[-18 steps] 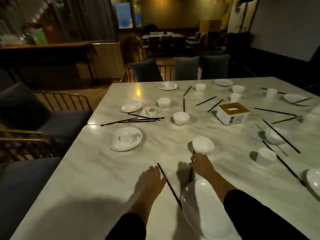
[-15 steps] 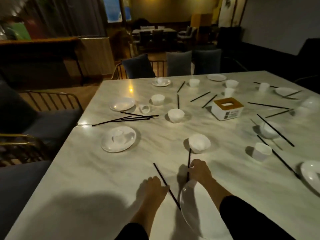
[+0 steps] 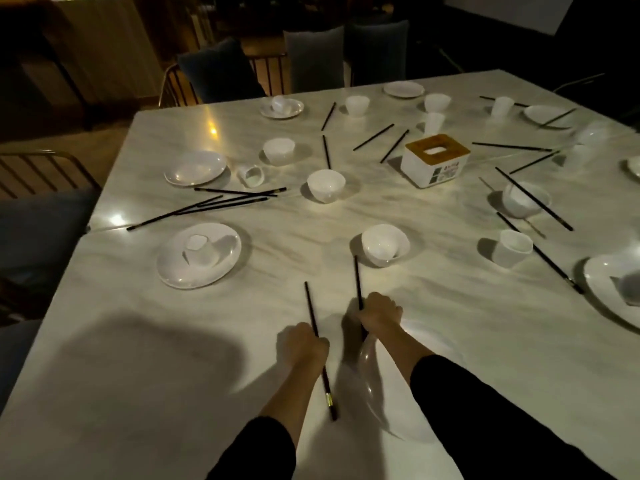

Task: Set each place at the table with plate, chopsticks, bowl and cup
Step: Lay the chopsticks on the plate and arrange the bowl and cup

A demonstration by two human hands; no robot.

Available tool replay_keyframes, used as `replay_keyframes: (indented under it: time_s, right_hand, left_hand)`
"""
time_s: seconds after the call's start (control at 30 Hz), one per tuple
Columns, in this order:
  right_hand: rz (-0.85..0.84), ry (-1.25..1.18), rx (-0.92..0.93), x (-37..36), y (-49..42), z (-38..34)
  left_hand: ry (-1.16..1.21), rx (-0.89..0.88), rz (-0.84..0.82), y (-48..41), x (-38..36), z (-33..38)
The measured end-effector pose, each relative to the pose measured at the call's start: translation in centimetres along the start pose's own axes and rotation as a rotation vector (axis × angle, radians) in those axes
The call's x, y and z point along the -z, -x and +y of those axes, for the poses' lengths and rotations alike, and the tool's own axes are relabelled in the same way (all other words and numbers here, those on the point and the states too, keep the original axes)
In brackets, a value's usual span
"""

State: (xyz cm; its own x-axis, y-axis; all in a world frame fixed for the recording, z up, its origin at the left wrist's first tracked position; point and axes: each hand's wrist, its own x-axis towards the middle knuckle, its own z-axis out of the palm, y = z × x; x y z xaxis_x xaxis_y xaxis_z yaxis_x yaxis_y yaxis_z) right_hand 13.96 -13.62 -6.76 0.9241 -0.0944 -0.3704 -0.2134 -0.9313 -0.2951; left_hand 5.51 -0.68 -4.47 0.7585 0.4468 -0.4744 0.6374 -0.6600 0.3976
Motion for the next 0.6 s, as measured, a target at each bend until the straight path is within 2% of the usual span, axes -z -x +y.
replay_keyframes:
  time_s: [0.13,0.23,0.3,0.47,0.6]
  right_hand:
    - [-0.124,-0.316,-0.043,0.4,-1.0,-0.5]
    - [-0.182,-0.638,-0.089,2.1,-1.8,-0.9]
    - [-0.204,-0.765,-0.068,3.6,-1.9,-1.0]
    - [-0.197,-0.874,0.100,7.6,-0.7,-0.3]
    - [-0.250,-0.854,0.136,9.1,1.3,2.4]
  left_hand:
    - [0.358,0.062,-0.170,-1.6,1.3,-0.2]
    - [0.575,0.116,-0.212,-2.3,2.7,0.1]
    - [0.675,0.125,-0.237,-2.7,3.7,0.5]
    - [0.878,0.068,-0.296,-2.1,4.6,2.2]
    - [0.942,-0.028,-0.369,0.4,3.2,3.1]
